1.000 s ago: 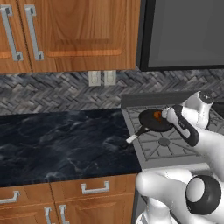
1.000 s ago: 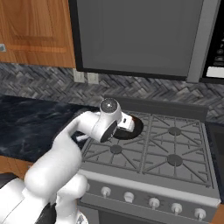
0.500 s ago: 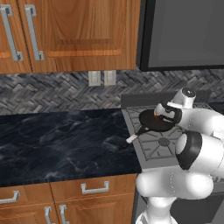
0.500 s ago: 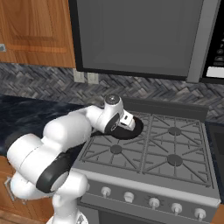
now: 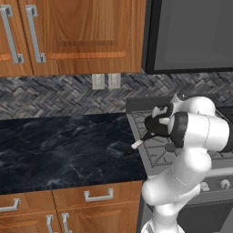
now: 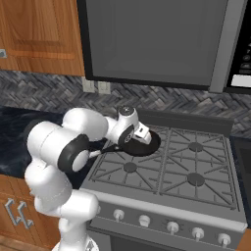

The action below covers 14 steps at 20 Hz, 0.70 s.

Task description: Take the chicken drumsticks from the pan and place one on each plate on the dining counter.

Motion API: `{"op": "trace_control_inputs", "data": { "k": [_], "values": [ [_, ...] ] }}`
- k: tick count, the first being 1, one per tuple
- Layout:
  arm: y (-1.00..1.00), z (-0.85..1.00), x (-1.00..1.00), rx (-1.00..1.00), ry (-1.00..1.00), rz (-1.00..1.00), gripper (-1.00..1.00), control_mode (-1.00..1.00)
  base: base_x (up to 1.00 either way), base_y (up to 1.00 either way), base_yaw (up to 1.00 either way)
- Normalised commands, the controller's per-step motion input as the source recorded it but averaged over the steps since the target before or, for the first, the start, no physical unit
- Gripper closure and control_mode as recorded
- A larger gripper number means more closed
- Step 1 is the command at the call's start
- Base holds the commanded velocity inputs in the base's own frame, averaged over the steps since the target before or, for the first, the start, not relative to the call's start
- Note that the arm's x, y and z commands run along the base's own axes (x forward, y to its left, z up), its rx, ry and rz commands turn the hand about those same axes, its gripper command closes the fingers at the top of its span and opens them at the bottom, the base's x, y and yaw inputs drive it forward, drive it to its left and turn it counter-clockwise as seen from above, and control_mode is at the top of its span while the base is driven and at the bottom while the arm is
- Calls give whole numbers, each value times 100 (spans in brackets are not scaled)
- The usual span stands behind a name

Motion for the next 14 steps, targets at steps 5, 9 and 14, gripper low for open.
{"op": "trace_control_inputs", "data": {
  "k": [5, 9, 14],
  "values": [
    [-16, -38, 46, 0, 0, -1, -100, -100, 0, 0, 0],
    [-19, -34, 46, 0, 0, 0, -100, -100, 0, 0, 0],
    [-21, -24, 54, 0, 0, 0, -100, -100, 0, 0, 0]
  ]
}}
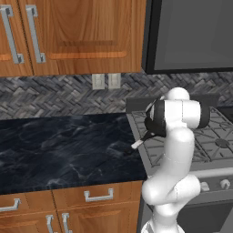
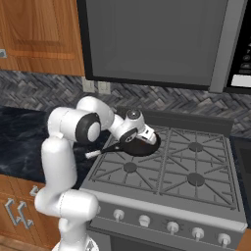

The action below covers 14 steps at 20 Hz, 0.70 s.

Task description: Take the chicken drumsticks from the pan and place one on each plate on the dining counter.

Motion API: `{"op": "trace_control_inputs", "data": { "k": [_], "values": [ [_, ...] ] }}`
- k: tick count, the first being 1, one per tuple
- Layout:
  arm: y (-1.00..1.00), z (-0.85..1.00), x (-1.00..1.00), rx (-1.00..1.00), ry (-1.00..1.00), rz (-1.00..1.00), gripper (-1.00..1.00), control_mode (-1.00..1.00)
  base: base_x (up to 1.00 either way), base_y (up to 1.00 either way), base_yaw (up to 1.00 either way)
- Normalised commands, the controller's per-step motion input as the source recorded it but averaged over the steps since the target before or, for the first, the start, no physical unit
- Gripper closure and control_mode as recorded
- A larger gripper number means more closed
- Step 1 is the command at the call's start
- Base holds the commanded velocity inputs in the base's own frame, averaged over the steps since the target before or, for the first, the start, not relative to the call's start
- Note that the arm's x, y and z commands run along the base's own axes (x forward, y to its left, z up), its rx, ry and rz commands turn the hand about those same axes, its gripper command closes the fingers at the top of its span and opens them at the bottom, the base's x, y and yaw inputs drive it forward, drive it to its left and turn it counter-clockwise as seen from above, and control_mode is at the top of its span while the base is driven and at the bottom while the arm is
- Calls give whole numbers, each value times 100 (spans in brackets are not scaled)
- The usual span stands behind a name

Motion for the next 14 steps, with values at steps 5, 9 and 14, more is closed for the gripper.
{"op": "trace_control_inputs", "data": {
  "k": [5, 9, 14],
  "values": [
    [-12, -23, 59, 0, 0, 0, -100, -100, 0, 0, 0],
    [0, -32, 52, 0, 0, 0, -100, -100, 0, 0, 0],
    [4, -33, 33, 0, 1, -4, 100, -100, 0, 0, 0]
  ]
}}
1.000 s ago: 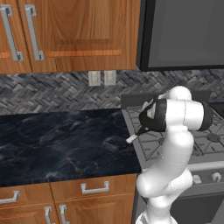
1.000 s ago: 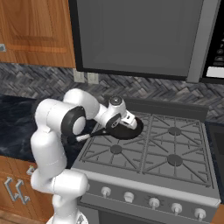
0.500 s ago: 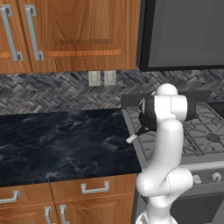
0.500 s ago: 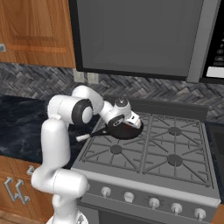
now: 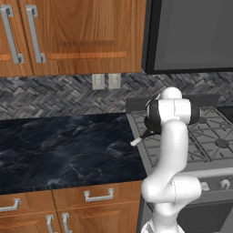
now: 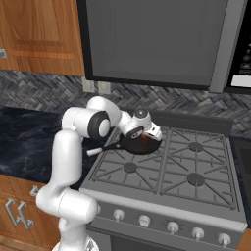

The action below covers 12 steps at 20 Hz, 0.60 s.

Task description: Take the chicken drumsticks from the pan and place one on each plate on the dining counter.

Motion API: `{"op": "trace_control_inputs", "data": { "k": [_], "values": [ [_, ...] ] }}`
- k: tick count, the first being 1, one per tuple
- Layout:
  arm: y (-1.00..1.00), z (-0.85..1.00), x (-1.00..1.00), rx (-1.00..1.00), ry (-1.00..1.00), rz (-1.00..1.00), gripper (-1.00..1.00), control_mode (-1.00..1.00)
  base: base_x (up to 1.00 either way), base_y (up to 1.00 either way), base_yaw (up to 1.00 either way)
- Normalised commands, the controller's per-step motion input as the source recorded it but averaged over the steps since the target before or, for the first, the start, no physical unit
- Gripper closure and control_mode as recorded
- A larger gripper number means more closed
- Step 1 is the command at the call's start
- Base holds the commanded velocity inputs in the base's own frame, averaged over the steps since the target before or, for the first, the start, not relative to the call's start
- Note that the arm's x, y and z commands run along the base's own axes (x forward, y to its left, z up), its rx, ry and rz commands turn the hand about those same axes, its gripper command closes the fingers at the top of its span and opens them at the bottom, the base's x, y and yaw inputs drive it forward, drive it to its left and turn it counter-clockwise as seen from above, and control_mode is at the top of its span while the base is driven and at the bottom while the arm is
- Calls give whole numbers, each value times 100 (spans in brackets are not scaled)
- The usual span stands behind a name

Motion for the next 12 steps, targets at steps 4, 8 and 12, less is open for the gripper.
{"op": "trace_control_inputs", "data": {
  "k": [4, 8, 12],
  "values": [
    [34, -29, 3, 0, 15, -16, 100, -100, 0, 0, 0],
    [51, -38, 0, -1, 16, -19, 100, -100, 0, 0, 0],
    [75, -49, 0, -10, 18, -22, 100, -100, 0, 0, 0]
  ]
}}
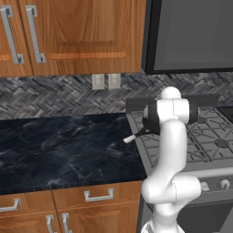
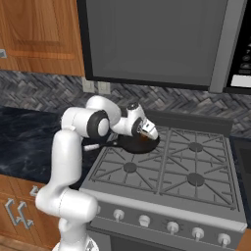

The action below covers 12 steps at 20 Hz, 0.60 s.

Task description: Take the chicken drumsticks from the pan and place one on each plate on the dining counter.

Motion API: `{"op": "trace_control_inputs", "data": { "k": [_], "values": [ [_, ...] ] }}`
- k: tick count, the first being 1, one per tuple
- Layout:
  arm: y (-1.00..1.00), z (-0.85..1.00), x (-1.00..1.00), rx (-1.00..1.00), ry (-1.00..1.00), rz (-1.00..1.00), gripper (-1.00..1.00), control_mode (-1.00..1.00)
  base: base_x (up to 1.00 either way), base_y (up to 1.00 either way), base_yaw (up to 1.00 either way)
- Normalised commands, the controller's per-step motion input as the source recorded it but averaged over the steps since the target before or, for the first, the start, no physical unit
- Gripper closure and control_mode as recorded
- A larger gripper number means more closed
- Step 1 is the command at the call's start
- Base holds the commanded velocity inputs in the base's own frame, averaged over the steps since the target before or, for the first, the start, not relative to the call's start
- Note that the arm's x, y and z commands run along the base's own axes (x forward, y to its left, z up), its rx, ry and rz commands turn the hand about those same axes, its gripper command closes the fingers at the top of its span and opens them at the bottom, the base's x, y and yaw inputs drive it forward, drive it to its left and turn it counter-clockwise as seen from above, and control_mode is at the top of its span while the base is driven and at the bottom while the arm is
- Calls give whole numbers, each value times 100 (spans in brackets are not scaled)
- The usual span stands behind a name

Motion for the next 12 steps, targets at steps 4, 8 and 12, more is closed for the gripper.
{"op": "trace_control_inputs", "data": {
  "k": [4, 8, 12],
  "values": [
    [66, -45, 1, -9, 12, -22, 100, -100, 0, 0, 0],
    [43, -32, 0, -3, 1, -20, 100, -100, 0, 0, 0],
    [4, -3, -7, 0, -6, -17, 100, -100, 0, 0, 0]
  ]
}}
